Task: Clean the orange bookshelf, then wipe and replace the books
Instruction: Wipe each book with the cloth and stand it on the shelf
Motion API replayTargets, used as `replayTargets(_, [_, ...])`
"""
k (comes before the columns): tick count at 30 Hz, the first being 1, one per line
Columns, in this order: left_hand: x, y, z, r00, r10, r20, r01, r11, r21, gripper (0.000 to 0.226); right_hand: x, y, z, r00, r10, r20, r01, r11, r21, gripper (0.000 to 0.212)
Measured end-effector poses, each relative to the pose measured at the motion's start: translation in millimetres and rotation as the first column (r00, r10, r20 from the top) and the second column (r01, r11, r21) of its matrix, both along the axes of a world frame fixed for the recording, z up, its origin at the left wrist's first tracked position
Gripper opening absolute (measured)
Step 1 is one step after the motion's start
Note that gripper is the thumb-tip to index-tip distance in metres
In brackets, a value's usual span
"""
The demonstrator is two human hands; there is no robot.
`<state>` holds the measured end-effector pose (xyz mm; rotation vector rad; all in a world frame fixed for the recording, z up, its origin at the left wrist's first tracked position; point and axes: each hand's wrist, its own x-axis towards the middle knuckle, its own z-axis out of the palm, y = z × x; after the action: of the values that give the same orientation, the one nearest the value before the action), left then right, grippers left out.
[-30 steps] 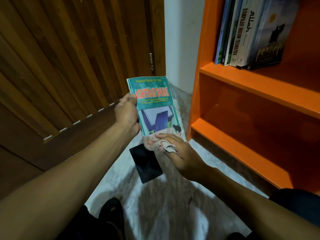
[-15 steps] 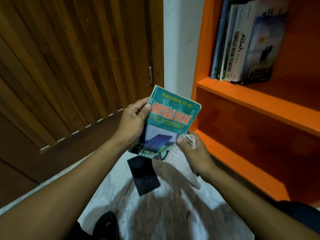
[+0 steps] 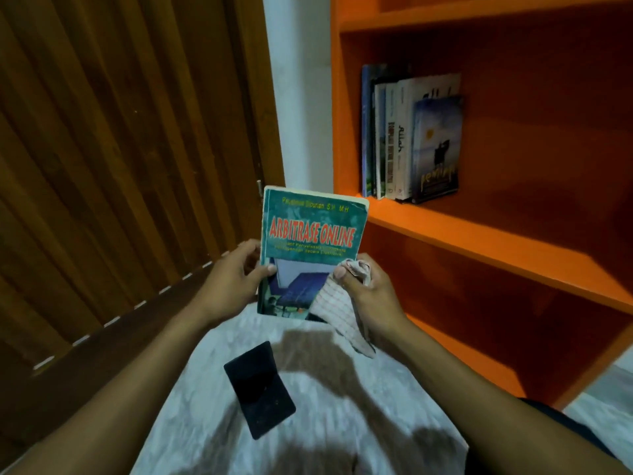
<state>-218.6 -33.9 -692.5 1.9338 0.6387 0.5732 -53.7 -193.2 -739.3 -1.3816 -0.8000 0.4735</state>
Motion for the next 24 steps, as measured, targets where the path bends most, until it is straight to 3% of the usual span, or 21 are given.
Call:
replayTargets(3, [12, -8, 9, 0.997, -0.028, 0.069, 0.027, 0.999, 0.018, 0.017, 15, -1, 17, 0.997, -0.072, -0.021, 0.073, 0.996, 0.047, 0.003])
replayTargets(7, [50, -29, 32, 0.981, -0.003, 0.195, -0.023, 0.991, 0.132, 0.011, 40, -9, 57, 0.956, -0.292, -0.013, 0.290, 0.945, 0.152, 0.019])
replayTargets(11, [106, -36, 50, 0.967, -0.024, 0.253, 0.008, 0.998, 0.061, 0.007, 66, -30, 97, 0.871, -0.491, 0.002, 0.475, 0.844, 0.249, 0.024])
replayTargets(17, [208, -64, 60, 0.964, 0.064, 0.257, -0.087, 0.993, 0.077, 0.017, 106, -63, 123, 0.809, -0.588, 0.022, 0.558, 0.779, 0.288, 0.024])
replayTargets(21, [269, -79, 48, 0.960, 0.121, 0.253, -0.136, 0.990, 0.042, 0.006, 126, -81, 126, 0.778, -0.625, 0.068, 0.586, 0.759, 0.283, 0.025])
replayTargets(24, [306, -86, 43, 0.968, 0.152, 0.198, -0.166, 0.985, 0.056, 0.015, 141, -92, 123, 0.761, -0.645, 0.071, 0.609, 0.747, 0.268, 0.022])
